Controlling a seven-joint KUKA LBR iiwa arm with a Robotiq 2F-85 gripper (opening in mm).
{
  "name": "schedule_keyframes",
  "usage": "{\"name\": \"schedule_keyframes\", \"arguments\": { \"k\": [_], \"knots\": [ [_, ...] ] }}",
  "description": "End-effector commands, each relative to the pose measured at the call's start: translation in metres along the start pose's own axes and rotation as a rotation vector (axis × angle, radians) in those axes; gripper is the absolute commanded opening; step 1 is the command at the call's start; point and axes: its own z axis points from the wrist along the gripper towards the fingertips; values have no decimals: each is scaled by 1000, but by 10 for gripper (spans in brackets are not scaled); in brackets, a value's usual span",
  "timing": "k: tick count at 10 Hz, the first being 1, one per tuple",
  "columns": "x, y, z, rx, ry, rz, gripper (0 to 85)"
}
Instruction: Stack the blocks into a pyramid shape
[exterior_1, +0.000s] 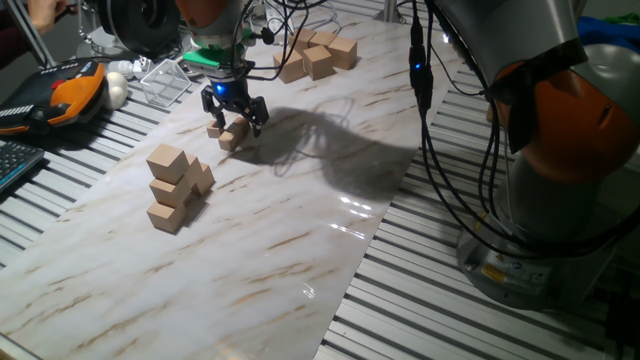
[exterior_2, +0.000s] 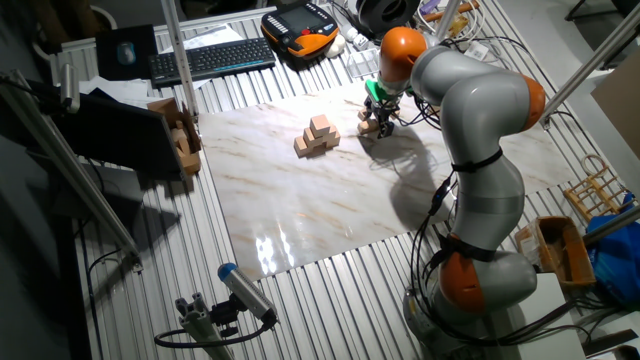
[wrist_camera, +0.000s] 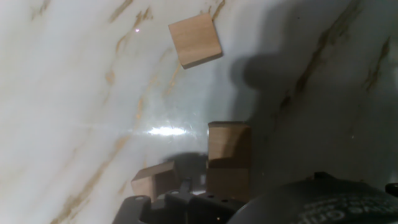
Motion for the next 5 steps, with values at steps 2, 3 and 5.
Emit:
{"name": "schedule_keyframes", "arguments": {
  "k": [2,3,5],
  "knots": [
    [-1,-1,1,0,1,0,850],
    [0,-1,1,0,1,0,850],
    [0,-2,2,-2,3,0,850]
  ]
}}
